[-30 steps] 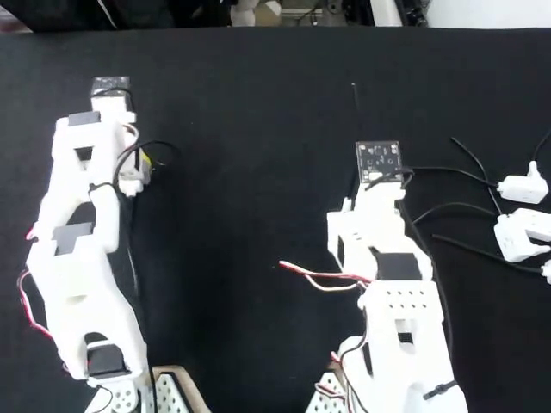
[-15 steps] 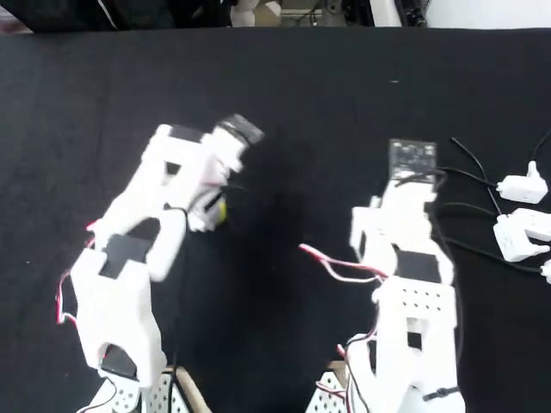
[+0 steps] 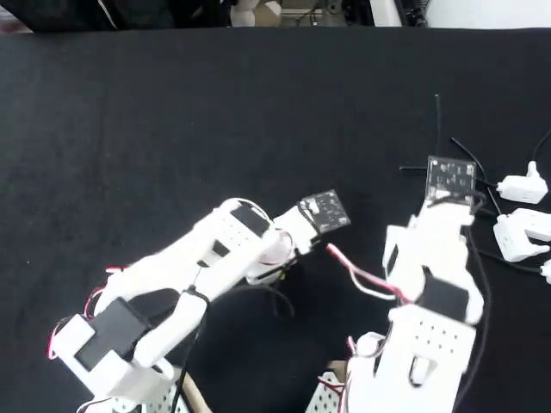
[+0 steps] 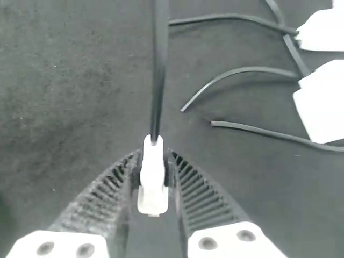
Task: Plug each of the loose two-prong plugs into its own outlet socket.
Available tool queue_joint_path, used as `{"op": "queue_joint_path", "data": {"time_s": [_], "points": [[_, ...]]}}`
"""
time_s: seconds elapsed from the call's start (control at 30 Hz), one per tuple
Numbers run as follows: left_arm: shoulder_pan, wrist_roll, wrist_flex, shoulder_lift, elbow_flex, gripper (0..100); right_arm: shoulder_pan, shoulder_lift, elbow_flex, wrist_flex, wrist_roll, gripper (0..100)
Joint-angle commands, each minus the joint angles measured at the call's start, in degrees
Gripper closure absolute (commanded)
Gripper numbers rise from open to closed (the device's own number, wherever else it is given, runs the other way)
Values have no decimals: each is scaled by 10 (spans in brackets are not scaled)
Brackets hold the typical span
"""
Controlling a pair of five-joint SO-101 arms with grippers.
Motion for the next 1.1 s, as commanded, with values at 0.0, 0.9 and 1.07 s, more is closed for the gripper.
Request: {"op": "queue_joint_path", "data": {"time_s": [0.0, 0.9, 1.07], "points": [[28, 15, -18, -18, -16, 938, 15, -127, -36, 65, 7, 986], [-18, 162, 62, -276, 56, 682, -80, -296, -93, 39, -106, 987], [-78, 179, 63, -513, 175, 682, -201, -290, -83, -66, -209, 987]]}}
